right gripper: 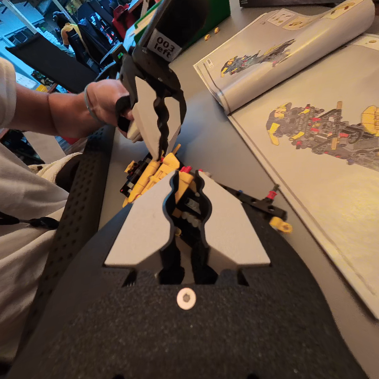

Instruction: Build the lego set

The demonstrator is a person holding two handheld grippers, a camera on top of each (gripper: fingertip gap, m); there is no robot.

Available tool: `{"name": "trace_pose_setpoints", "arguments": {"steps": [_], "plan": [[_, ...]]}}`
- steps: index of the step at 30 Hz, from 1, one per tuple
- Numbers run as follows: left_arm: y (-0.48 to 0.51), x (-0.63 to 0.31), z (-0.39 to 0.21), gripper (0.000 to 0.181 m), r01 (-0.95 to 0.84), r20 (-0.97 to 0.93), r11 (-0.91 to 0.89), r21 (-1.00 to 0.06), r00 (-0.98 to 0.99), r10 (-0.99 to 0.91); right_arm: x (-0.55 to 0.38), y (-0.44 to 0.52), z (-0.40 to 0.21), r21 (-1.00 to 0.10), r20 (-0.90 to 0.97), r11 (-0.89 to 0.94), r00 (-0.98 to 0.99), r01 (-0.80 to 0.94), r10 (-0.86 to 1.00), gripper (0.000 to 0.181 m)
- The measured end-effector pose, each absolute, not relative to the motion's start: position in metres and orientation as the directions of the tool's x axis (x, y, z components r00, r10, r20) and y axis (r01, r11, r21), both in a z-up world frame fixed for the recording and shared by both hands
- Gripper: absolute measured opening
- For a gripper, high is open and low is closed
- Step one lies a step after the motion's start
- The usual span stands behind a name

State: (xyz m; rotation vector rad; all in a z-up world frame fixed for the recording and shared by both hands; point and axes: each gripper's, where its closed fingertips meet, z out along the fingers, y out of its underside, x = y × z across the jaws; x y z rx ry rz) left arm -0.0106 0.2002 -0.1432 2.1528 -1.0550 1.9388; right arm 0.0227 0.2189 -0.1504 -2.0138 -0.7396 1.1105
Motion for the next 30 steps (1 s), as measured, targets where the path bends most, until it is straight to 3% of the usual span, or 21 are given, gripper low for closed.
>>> {"name": "trace_pose_setpoints", "arguments": {"steps": [3, 5, 8, 12, 24, 30], "plan": [[0.197, -0.011, -0.142, 0.005, -0.537, 0.878, -0.727, -0.427, -0.052, -0.477, 0.027, 0.230, -0.125, -0.750, -0.579, -0.650, 0.351, 0.125, 0.736, 0.039], [0.196, -0.011, -0.142, 0.005, -0.549, 0.876, -0.715, -0.433, -0.069, -0.477, 0.013, 0.222, -0.125, -0.702, -0.621, -0.651, 0.198, 0.290, 0.758, 0.032], [0.195, -0.010, -0.142, 0.005, -0.557, 0.873, -0.704, -0.441, -0.082, -0.481, -0.006, 0.206, -0.143, -0.539, -0.740, -0.629, 0.041, 0.561, 0.671, 0.025], [0.195, -0.010, -0.143, 0.005, -0.553, 0.871, -0.704, -0.446, -0.088, -0.482, -0.014, 0.201, -0.147, -0.424, -0.831, -0.582, -0.043, 0.694, 0.555, 0.011], [0.191, -0.009, -0.143, 0.005, -0.561, 0.872, -0.696, -0.448, -0.101, -0.479, -0.008, 0.199, -0.149, -0.333, -0.889, -0.546, -0.063, 0.769, 0.453, 0.004], [0.192, -0.009, -0.144, 0.004, -0.542, 0.881, -0.720, -0.433, -0.087, -0.465, -0.008, 0.200, -0.151, -0.353, -0.848, -0.507, -0.039, 0.786, 0.529, 0.004]]}}
